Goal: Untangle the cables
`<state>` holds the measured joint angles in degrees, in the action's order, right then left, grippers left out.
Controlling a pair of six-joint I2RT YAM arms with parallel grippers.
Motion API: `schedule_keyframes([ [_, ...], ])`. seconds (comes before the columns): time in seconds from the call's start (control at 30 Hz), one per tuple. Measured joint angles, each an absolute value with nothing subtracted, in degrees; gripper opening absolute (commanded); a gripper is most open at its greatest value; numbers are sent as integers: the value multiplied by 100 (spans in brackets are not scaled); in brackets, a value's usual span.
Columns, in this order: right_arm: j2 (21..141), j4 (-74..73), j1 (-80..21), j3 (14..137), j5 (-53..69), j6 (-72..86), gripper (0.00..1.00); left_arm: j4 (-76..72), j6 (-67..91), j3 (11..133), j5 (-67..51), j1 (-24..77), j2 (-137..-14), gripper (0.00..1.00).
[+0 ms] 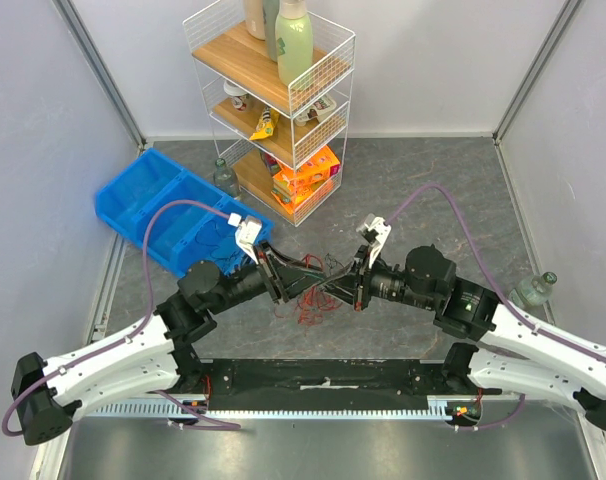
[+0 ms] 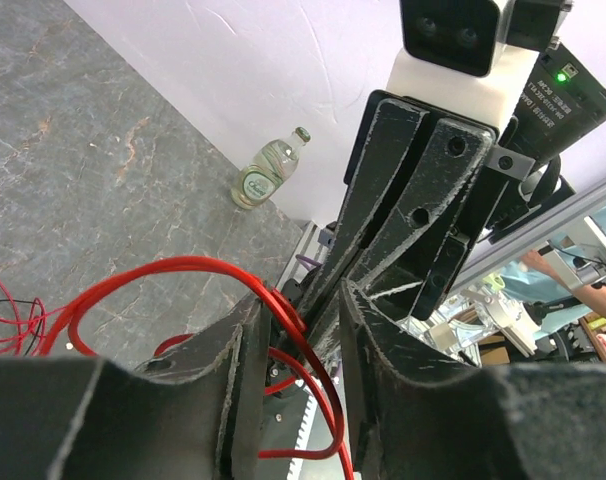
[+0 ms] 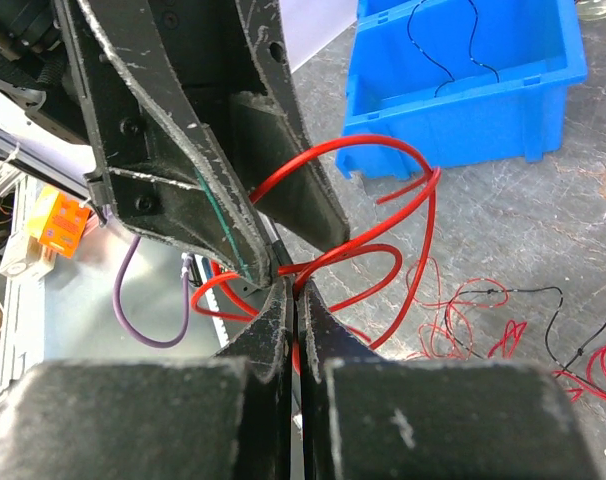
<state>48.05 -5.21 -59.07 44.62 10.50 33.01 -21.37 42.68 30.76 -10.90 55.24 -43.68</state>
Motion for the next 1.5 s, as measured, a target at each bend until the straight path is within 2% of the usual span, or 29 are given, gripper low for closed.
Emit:
schedule_keyframes([
  [0.2,4716,-395,-5970,4425,1087,3297,0,-2130,4309,3079,-1061,5524,-4458,40],
  [0.37,4652,-388,-5999,4375,1041,3275,0,-2121,4324,3142,-1072,5524,-4587,32],
  [0.43,4646,-386,-6001,4364,1031,3262,0,-2126,4327,3164,-1087,5527,-4606,26],
  [0.5,4657,-384,-6001,4362,1022,3249,0,-2128,4329,3173,-1100,5527,-4606,7],
  [0.53,4668,-384,-6001,4357,1011,3236,0,-2132,4331,3181,-1118,5527,-4606,2],
  [0.57,4681,-379,-6001,4351,1007,3234,0,-2132,4333,3197,-1133,5535,-4609,2],
  [0.6,4703,-375,-6001,4348,1002,3234,13,-2130,4327,3208,-1151,5542,-4606,2],
  [0.67,4716,-366,-6003,4348,991,3236,48,-2099,4318,3210,-1146,5542,-4587,2],
  [0.7,4720,-370,-6005,4348,958,3232,62,-2047,4296,3212,-1103,5542,-4554,2],
  [0.8,4659,-565,-6025,4348,652,3162,83,-1693,4110,3229,-832,5537,-4311,2],
  [0.87,4506,-854,-6045,4348,174,3109,91,-1253,3852,3326,-471,5537,-4053,2],
  [1.07,3741,-1564,-6049,4351,-1135,3039,93,226,2858,4154,1251,5535,-3667,2],
  [1.27,3771,-1796,-6049,4351,-1520,3041,91,740,1649,4696,3457,5354,-3771,2],
  [1.37,3935,-1811,-6049,4351,-1533,3048,91,392,1103,4790,4274,4794,-4056,2],
  [1.5,4021,-1817,-6049,4313,-1514,3070,91,292,1122,5124,4609,3472,-4783,2],
])
